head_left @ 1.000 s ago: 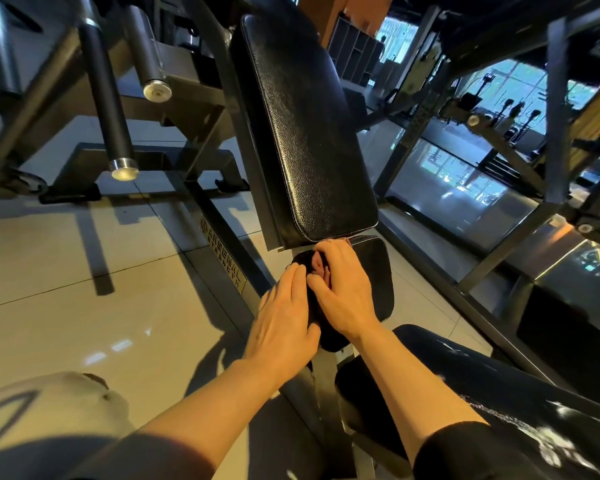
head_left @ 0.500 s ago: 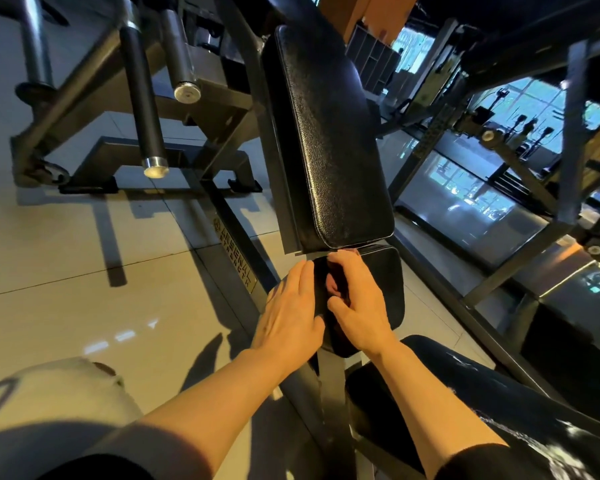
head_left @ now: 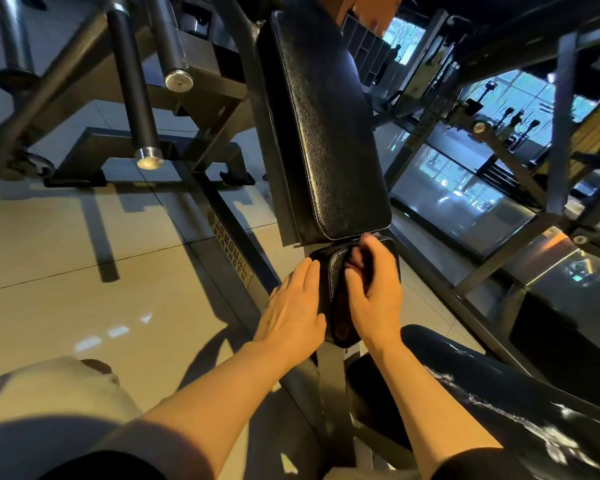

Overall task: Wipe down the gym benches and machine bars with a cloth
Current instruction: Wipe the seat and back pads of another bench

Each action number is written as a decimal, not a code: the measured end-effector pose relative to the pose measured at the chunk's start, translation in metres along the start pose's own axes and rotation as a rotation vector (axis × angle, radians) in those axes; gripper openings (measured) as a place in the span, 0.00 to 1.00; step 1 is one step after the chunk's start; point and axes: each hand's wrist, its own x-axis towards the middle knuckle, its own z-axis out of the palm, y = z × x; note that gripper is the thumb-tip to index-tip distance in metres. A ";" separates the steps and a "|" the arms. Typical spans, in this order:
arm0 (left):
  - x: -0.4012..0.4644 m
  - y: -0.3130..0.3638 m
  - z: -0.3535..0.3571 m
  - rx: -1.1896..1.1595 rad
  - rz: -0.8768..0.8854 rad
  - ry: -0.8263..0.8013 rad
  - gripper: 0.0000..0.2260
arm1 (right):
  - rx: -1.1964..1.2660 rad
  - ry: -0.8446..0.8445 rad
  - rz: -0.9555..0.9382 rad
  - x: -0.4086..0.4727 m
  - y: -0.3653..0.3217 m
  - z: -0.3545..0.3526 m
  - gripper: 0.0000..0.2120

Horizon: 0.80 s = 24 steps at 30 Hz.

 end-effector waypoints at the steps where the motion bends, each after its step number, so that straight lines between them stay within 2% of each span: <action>1: 0.001 0.001 0.001 -0.009 -0.007 -0.005 0.37 | -0.013 -0.085 -0.054 -0.005 -0.001 0.005 0.27; 4: 0.002 0.003 0.002 -0.026 -0.015 -0.011 0.37 | -0.028 -0.256 -0.155 -0.021 0.003 0.004 0.32; 8: 0.002 0.008 0.001 -0.026 -0.018 0.008 0.36 | -0.104 -0.358 -0.310 -0.022 0.014 -0.016 0.30; 9: 0.001 0.010 0.001 -0.023 -0.019 0.006 0.36 | -0.076 -0.329 -0.255 -0.018 0.018 -0.018 0.29; 12: 0.000 0.012 0.000 -0.017 -0.008 0.004 0.36 | 0.100 -0.172 0.116 -0.006 0.019 -0.016 0.27; 13: -0.001 0.011 0.000 -0.012 -0.004 0.000 0.36 | 0.114 -0.177 0.125 -0.005 0.014 -0.015 0.27; 16: 0.000 0.005 -0.001 -0.005 -0.006 -0.010 0.36 | 0.082 -0.310 -0.115 -0.014 -0.001 -0.009 0.31; 18: -0.001 0.002 -0.002 -0.004 -0.019 -0.011 0.35 | 0.011 -0.329 -0.203 -0.017 0.002 -0.006 0.31; 22: -0.003 0.004 -0.003 0.030 -0.007 -0.016 0.35 | 0.014 -0.228 -0.055 -0.010 0.005 -0.007 0.29; 24: -0.004 0.003 -0.003 0.044 -0.001 -0.020 0.35 | -0.062 -0.245 -0.118 -0.014 0.003 -0.007 0.28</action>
